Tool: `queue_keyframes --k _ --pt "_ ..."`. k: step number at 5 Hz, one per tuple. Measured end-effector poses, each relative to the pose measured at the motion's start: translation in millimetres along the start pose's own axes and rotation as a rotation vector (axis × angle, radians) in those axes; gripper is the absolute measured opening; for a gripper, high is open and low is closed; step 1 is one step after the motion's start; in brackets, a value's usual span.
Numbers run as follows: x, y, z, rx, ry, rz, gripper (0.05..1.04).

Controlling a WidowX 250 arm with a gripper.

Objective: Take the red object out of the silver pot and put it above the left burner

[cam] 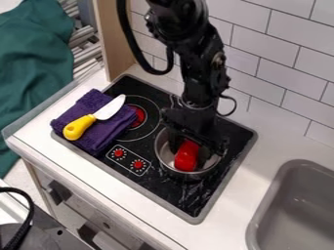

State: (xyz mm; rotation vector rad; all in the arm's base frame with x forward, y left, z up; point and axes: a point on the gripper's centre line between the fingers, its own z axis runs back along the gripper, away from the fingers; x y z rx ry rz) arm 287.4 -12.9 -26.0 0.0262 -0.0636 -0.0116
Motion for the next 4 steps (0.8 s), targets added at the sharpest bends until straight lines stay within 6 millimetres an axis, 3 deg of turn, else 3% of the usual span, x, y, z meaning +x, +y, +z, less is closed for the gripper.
queue_keyframes --k 1,2,3,4 --pt "9.4 -0.1 17.8 -0.003 -0.064 -0.031 0.517" --pt "17.5 3.2 40.8 0.001 -0.132 -0.068 0.517" --pt "25.5 26.7 50.4 0.031 -0.126 -0.078 0.517" --pt "39.7 71.7 58.2 0.075 -0.125 -0.063 0.517"
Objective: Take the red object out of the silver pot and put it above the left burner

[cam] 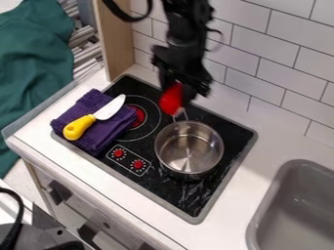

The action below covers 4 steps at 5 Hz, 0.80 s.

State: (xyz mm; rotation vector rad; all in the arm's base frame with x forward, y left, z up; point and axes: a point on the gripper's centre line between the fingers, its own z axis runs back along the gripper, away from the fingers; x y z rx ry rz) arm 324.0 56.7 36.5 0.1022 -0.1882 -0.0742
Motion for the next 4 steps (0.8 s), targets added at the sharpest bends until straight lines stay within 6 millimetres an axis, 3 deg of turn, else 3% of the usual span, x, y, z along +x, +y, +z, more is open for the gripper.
queue_keyframes --k 1,2,3,4 --pt "8.7 41.6 -12.0 0.035 0.040 0.002 0.517" --pt "11.0 65.7 -31.9 0.041 0.076 0.010 0.517" --pt "14.3 75.9 -63.0 0.016 0.123 0.003 0.517" --pt "20.6 81.9 -74.4 0.002 0.137 -0.002 0.517"
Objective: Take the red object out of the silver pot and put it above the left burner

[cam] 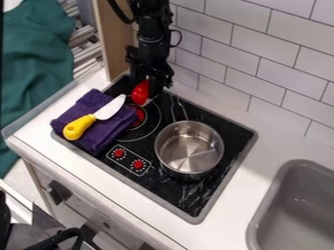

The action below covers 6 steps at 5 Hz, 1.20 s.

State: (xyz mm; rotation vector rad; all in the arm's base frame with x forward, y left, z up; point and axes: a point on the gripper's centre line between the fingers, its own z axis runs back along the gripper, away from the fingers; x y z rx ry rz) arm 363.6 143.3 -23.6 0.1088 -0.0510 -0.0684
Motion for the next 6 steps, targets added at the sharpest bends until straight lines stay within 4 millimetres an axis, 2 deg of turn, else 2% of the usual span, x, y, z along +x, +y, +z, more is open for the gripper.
queue_keyframes --k 1,2,3,4,5,6 --pt "4.5 0.7 -3.2 -0.007 0.001 -0.001 0.597" --pt "-4.5 -5.6 -10.0 -0.031 0.033 0.006 0.905" --pt "-7.4 -5.3 10.3 -0.018 -0.001 0.022 1.017" --pt "-9.0 -2.3 48.7 0.014 -0.066 0.040 1.011" --pt "-17.0 -6.6 71.2 0.029 -0.088 0.064 1.010" --pt "-35.5 -15.0 81.1 0.019 -0.091 0.121 1.010"
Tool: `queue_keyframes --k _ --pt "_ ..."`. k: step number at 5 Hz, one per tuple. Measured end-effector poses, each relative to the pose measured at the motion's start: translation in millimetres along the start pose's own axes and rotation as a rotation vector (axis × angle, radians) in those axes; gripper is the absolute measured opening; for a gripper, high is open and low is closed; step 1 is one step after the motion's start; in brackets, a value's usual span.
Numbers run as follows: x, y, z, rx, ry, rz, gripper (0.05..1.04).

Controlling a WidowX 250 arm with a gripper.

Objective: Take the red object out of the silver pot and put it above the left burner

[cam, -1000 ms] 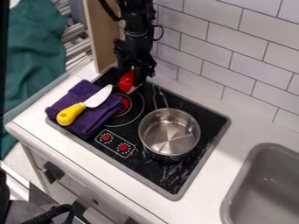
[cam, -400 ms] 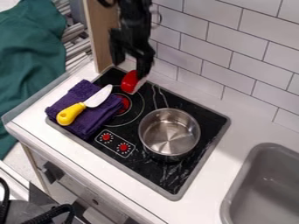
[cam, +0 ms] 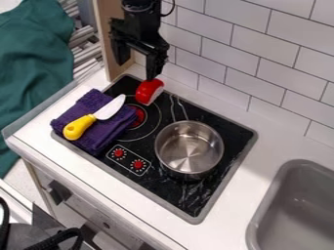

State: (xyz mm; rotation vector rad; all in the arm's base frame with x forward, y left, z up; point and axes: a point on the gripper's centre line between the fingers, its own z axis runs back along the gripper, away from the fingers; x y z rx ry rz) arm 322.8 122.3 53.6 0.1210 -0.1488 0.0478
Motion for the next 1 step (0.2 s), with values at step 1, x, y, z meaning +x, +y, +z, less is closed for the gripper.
queue_keyframes --k 1 --pt "-15.3 -5.2 -2.8 -0.011 0.029 0.030 1.010"
